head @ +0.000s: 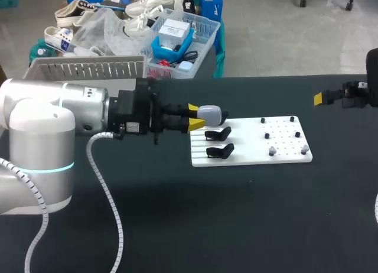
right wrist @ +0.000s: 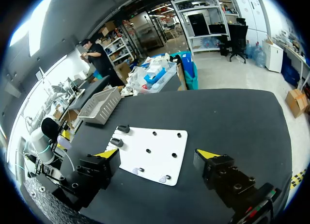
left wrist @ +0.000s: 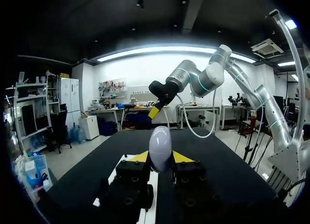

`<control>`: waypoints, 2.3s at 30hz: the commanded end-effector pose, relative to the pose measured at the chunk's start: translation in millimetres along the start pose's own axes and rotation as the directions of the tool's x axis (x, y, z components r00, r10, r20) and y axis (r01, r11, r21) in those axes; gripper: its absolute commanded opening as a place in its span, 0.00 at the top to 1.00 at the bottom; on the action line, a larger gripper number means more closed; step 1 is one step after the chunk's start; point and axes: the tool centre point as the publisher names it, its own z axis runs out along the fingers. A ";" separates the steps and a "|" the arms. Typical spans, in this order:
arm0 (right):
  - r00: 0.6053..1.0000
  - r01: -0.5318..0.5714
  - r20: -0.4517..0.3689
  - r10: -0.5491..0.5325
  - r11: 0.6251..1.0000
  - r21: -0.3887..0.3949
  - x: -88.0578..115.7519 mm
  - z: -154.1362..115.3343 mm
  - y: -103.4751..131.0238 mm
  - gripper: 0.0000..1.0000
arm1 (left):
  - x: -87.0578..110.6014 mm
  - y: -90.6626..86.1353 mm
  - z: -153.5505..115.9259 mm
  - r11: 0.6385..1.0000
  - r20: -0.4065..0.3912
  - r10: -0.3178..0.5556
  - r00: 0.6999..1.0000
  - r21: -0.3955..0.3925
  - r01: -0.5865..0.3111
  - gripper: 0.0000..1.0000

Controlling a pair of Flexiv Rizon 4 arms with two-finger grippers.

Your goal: Pick up each earbud case from the left stands, insert the matching earbuds, close the lid, and place the case in the box.

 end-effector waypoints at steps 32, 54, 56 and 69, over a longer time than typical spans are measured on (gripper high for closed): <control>1.000 0.001 -0.001 -0.001 1.000 -0.002 -0.1 0.2 -0.6 0.00 | 4.7 -2.8 -1.0 1.000 0.006 0.014 1.000 -0.016 -0.014 1.00; 0.996 0.081 -0.032 -0.081 0.997 -0.007 14.6 -3.8 16.9 0.00 | 18.9 6.8 14.2 0.997 0.015 0.058 0.998 0.041 -0.059 1.00; 0.993 0.108 -0.039 -0.108 0.994 -0.016 20.9 -6.1 24.4 0.00 | 19.5 8.3 14.8 0.997 0.012 0.061 0.998 0.041 -0.061 1.00; 0.944 0.313 -0.066 -0.322 0.942 -0.122 63.8 -17.2 108.5 0.00 | 20.7 10.4 15.7 0.998 0.010 0.060 0.998 0.034 -0.060 1.00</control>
